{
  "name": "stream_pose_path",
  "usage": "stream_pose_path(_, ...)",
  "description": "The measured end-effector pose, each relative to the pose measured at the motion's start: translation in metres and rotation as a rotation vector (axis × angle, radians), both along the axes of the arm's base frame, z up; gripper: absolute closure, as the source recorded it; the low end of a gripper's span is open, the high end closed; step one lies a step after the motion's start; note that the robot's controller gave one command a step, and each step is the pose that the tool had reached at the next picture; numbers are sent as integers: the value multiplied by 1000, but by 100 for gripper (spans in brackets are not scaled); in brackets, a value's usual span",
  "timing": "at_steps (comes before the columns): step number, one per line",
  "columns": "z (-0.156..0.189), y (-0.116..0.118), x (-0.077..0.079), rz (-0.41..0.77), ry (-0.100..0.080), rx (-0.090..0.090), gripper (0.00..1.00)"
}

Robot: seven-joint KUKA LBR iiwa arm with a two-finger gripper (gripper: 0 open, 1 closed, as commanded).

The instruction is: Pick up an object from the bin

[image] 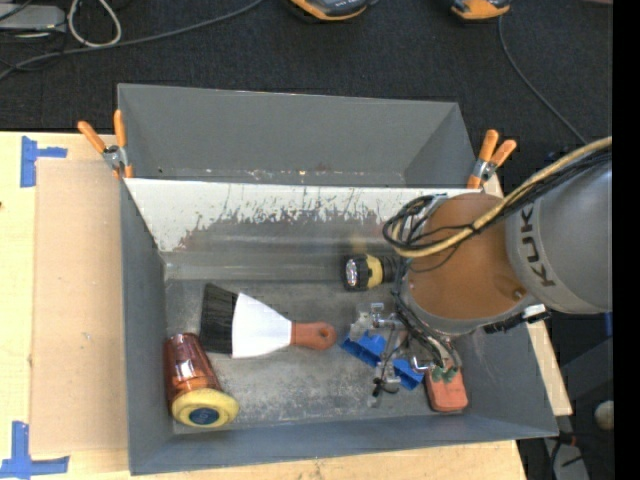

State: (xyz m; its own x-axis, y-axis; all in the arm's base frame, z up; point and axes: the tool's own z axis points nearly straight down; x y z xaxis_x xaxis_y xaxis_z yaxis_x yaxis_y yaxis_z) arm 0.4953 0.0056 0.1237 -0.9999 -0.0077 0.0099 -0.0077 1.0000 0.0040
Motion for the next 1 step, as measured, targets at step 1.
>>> stream_pose_path(1,-53,-29,12,3,-9,-2,0)
